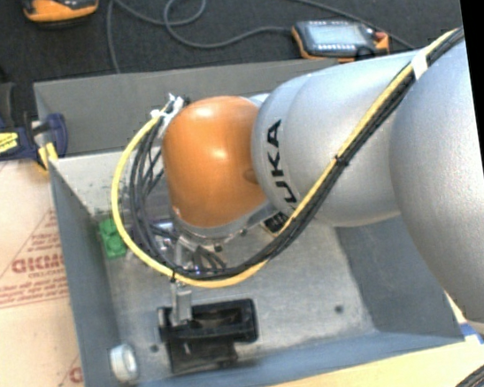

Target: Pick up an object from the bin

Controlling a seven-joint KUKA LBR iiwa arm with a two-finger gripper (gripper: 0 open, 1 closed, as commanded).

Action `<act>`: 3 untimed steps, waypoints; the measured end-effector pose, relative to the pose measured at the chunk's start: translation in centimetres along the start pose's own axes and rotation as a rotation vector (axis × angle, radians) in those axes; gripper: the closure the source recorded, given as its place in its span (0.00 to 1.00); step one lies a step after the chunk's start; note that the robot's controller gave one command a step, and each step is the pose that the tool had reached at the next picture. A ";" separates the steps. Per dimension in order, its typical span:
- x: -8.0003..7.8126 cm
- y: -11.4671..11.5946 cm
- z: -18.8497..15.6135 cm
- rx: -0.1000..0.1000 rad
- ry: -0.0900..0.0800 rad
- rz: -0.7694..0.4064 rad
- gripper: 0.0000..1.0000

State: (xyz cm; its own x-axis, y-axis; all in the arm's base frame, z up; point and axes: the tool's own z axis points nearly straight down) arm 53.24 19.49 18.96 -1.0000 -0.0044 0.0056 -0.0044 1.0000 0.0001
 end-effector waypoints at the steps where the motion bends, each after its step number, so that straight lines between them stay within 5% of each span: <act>1: -0.2 -0.1 -0.5 -0.002 -0.008 0.004 0.00; 2: 2.4 -1.3 3.0 -0.002 -0.012 -0.052 0.00; 3: 2.6 -2.9 7.4 0.000 -0.009 -0.204 0.00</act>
Offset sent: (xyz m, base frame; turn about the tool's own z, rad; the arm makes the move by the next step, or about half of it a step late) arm -0.0487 -0.0231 -0.0615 -0.0964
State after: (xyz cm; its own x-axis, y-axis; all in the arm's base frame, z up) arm 50.63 16.57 11.53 -0.9783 -0.2073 -0.0039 -0.2073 0.9783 0.0001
